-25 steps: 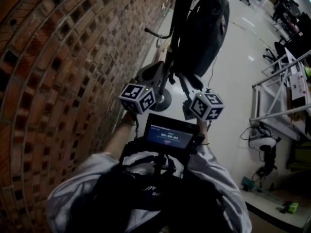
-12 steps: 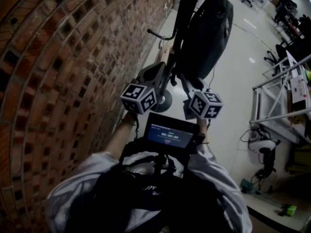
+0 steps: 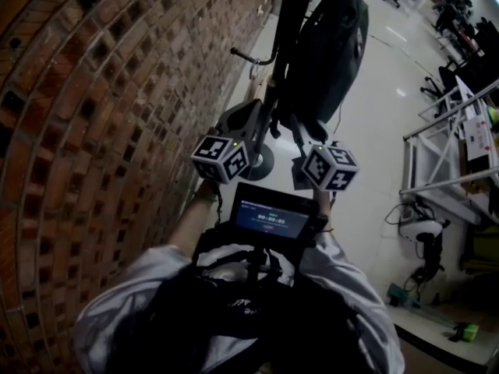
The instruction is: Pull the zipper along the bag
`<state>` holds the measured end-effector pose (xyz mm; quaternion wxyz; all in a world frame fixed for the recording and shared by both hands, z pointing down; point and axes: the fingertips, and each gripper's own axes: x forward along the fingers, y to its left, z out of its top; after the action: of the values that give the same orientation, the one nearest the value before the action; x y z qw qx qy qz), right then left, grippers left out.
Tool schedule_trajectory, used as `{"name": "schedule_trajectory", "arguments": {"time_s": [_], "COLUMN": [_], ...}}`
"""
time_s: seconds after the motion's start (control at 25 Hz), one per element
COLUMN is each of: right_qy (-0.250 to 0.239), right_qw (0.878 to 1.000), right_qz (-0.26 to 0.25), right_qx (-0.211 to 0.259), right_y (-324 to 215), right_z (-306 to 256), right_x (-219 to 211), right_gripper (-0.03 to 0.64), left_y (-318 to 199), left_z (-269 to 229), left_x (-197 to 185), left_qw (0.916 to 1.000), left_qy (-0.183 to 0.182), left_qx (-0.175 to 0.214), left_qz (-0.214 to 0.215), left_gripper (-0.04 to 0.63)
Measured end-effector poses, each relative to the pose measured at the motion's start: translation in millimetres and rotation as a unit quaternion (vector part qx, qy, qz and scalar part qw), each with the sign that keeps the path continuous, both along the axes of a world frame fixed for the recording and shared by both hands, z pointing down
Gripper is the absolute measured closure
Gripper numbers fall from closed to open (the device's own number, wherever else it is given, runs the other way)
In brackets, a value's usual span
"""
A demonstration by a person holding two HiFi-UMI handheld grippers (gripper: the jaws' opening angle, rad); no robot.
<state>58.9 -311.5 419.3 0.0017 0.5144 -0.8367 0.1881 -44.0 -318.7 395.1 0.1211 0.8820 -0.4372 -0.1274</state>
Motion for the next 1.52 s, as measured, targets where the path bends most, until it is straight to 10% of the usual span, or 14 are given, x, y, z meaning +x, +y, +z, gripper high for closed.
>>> {"name": "schedule_trajectory", "arguments": {"time_s": [0.24, 1.52], "right_qy": [-0.029, -0.018], "right_qw": [0.999, 0.999], "right_qz": [-0.012, -0.042], "right_qx": [0.008, -0.013], "right_y": [1.9, 5.4], "right_z": [-10.5, -82.2], "right_x": [-1.6, -10.6], "right_gripper": [0.624, 0.612], "left_y": [-0.5, 0.6], "left_z": [0.9, -3.8], "left_x": [-2.8, 12.3], "left_qw": [1.0000, 0.9997], "left_qy": [0.001, 0.007], "left_qx": [-0.001, 0.003], "left_qz": [-0.003, 0.023], "left_gripper": [0.588, 0.588]}}
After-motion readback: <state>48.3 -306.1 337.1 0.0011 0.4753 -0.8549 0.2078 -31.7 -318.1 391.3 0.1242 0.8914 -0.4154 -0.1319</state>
